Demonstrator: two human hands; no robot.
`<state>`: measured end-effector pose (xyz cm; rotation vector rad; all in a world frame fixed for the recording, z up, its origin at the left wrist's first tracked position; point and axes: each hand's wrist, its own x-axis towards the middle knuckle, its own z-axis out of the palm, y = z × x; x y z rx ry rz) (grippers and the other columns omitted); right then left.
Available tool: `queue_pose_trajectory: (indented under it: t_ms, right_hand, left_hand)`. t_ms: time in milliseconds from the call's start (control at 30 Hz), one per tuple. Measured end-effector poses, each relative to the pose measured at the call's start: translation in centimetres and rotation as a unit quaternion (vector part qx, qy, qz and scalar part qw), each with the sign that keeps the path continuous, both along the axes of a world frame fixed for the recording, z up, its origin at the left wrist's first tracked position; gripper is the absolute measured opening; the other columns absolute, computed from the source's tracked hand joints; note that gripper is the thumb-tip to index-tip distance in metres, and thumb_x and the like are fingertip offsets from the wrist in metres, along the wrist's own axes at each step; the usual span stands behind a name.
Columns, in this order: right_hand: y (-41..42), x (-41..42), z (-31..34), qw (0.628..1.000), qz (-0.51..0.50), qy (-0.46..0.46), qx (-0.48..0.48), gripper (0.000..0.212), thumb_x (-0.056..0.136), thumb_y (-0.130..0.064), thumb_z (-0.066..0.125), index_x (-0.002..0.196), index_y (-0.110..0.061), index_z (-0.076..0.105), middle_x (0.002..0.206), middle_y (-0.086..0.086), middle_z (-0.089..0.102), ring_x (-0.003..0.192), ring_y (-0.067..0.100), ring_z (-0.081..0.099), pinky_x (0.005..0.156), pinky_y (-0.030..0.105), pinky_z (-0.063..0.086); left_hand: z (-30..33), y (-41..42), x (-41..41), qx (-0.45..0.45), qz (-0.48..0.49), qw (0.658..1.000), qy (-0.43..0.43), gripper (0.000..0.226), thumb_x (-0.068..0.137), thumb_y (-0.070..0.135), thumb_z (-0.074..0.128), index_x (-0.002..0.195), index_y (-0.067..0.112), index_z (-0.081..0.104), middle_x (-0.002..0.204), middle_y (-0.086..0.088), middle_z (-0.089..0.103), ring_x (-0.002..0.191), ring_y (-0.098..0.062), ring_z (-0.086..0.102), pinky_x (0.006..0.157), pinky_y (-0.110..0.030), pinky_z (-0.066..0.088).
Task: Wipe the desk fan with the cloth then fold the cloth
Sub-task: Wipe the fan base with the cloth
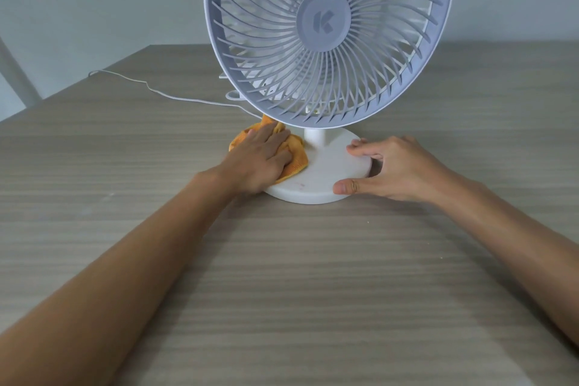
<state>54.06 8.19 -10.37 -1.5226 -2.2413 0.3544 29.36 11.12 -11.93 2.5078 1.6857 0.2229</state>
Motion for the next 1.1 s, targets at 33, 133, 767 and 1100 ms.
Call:
queue_pose_trajectory:
  t_ms: [33, 133, 767, 1100]
  right_hand:
    - [0.0, -0.1, 0.0, 1.000, -0.002, 0.000, -0.001, 0.106, 0.043, -0.078, 0.068, 0.131, -0.021, 0.059, 0.147, -0.008, 0.048, 0.137, 0.003, 0.041, 0.115, 0.021, 0.025]
    - [-0.2, -0.1, 0.2, 1.000, -0.005, -0.004, -0.002, 0.110, 0.040, -0.081, 0.065, 0.131, -0.020, 0.060, 0.147, -0.009, 0.048, 0.136, 0.006, 0.044, 0.114, 0.021, 0.029]
    - [-0.1, -0.1, 0.1, 1.000, -0.009, -0.009, 0.001, 0.112, 0.038, -0.085, 0.063, 0.129, -0.020, 0.062, 0.143, -0.009, 0.053, 0.134, 0.004, 0.045, 0.115, 0.025, 0.031]
    - [0.2, -0.2, 0.0, 1.000, -0.013, 0.002, 0.003, 0.109, 0.040, -0.080, 0.068, 0.129, -0.018, 0.062, 0.143, -0.008, 0.053, 0.134, 0.007, 0.047, 0.117, 0.027, 0.030]
  left_hand:
    - [-0.1, -0.6, 0.2, -0.004, 0.000, 1.000, -0.003, 0.080, 0.083, 0.050, 0.007, 0.145, 0.009, 0.038, 0.162, -0.010, 0.014, 0.150, -0.026, 0.004, 0.121, -0.045, 0.005]
    - [-0.6, -1.9, 0.4, 0.007, 0.010, 0.998, -0.058, 0.080, 0.083, 0.059, 0.020, 0.153, 0.021, 0.023, 0.163, -0.004, 0.012, 0.151, -0.015, 0.001, 0.122, -0.038, 0.000]
    - [-0.7, -5.8, -1.3, 0.065, -0.048, 0.991, -0.110, 0.051, 0.100, 0.047, 0.034, 0.148, 0.030, 0.035, 0.159, 0.013, 0.023, 0.144, 0.004, 0.013, 0.120, -0.026, 0.011]
    - [0.8, 1.1, 1.1, -0.039, 0.085, 0.993, -0.072, 0.058, 0.097, 0.044, 0.033, 0.150, 0.021, 0.028, 0.159, -0.007, 0.022, 0.147, -0.025, 0.017, 0.119, -0.044, 0.015]
